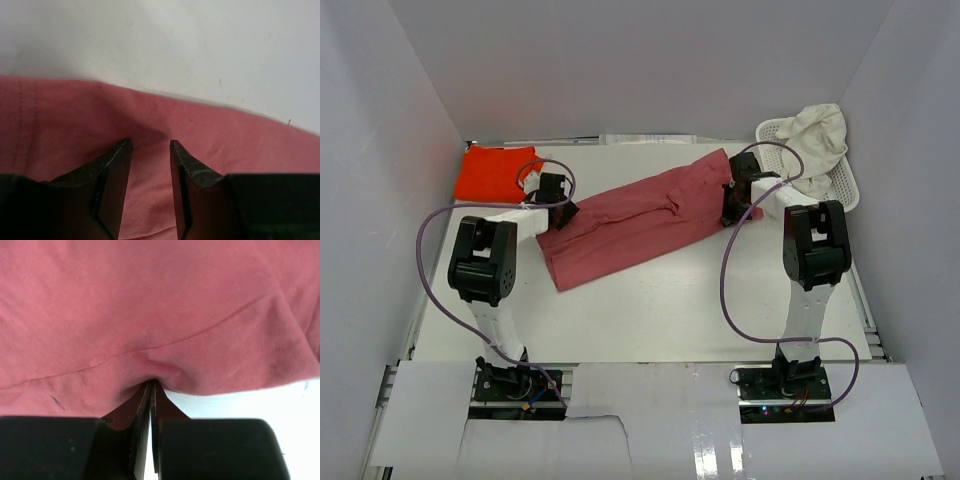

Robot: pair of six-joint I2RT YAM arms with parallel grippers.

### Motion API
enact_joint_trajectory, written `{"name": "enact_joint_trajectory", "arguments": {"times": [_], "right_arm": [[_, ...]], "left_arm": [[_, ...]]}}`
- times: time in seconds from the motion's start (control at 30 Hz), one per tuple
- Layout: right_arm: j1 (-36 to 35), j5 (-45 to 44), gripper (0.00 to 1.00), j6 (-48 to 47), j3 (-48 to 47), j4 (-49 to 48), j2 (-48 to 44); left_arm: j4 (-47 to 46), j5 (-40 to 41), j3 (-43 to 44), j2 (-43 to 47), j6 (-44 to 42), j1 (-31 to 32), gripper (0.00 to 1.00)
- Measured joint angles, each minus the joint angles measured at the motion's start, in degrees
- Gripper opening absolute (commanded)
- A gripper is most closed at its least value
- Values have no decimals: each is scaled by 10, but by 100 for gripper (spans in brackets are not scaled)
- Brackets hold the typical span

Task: Fold and stack the t-shirts
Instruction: Rotate the tshirt 90 degrees

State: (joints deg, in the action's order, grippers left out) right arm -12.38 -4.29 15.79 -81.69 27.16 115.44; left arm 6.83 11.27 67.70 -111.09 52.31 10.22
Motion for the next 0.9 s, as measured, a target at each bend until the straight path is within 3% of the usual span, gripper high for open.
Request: {"name": "enact_joint_trajectory", "arguments": {"times": [0.3,0.5,0.7,0.9], "right_arm": [[17,4,8,-12,-139,47,89],[22,26,8,-12,-221,71,141],[24,92,10,-12,-341,89,217],[39,189,13,14,-403,76,267]], "left_arm": [[63,66,-158,151,20,85,50],[86,71,-269,263,42,100,50],[92,63,-344,350,51,128,50],[82,55,-411,429,82,189,50]]}}
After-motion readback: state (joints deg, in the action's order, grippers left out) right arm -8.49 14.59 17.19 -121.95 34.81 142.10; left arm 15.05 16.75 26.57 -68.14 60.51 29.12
